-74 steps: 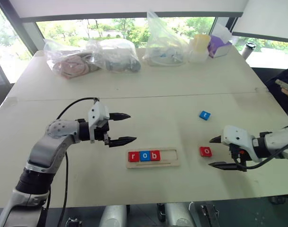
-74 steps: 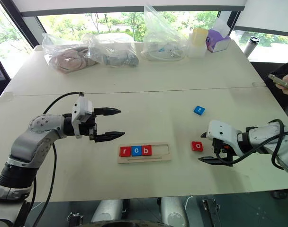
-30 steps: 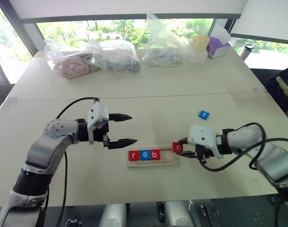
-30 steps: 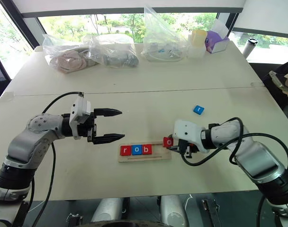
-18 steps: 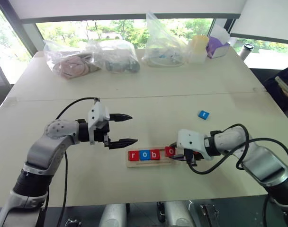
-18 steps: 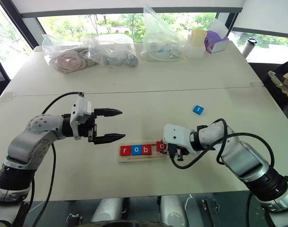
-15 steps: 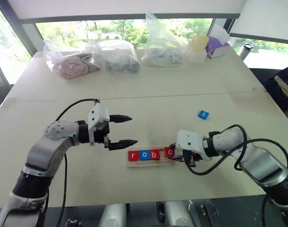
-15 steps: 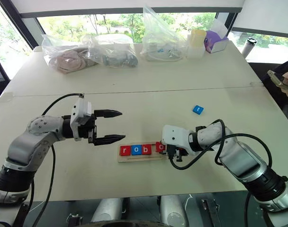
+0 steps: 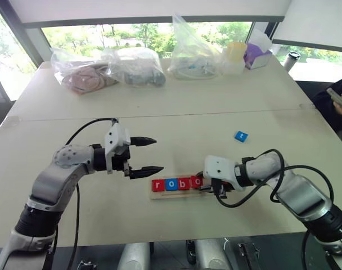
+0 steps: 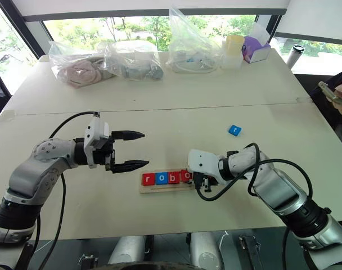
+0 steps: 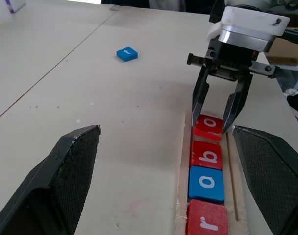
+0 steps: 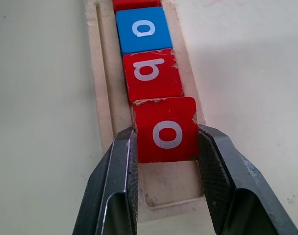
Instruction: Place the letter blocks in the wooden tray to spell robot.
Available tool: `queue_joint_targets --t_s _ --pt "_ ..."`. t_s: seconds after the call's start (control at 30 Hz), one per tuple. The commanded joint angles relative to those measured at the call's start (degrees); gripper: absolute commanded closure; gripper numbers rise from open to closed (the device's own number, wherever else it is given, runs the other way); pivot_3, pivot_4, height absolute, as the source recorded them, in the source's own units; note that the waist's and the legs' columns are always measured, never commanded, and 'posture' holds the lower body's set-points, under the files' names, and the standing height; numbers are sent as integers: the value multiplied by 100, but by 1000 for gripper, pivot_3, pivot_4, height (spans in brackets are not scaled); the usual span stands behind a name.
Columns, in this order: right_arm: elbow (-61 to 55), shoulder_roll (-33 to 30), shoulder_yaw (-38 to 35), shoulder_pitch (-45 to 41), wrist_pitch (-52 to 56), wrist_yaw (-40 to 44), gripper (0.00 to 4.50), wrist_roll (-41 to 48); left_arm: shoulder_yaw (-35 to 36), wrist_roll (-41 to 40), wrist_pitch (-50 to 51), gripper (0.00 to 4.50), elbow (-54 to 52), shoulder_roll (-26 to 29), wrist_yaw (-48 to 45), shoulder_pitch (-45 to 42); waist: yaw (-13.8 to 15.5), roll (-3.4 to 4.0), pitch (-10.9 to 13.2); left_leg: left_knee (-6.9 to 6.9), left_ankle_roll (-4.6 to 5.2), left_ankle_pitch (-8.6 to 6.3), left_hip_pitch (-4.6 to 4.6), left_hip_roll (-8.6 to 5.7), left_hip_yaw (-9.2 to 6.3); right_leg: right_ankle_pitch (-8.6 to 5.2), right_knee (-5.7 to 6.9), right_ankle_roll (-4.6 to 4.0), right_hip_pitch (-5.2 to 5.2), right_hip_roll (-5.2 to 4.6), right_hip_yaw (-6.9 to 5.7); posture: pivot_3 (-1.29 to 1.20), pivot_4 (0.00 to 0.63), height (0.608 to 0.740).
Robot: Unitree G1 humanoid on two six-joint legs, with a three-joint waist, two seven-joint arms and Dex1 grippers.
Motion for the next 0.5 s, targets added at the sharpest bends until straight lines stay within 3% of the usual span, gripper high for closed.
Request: queue_joint_targets --t_s 0.03,0.5 --pt "-146 36 9 -117 12 55 3379 -21 156 -99 -26 0 -218 44 16 22 0 0 0 0 0 0 0 0 0 0 0 0 0 0 0 0 150 740" --pt "-117 92 108 -176 1 79 3379 -95 156 -95 -51 0 -254 14 93 88 0 0 0 0 0 0 0 0 0 0 0 0 0 0 0 0 150 740"
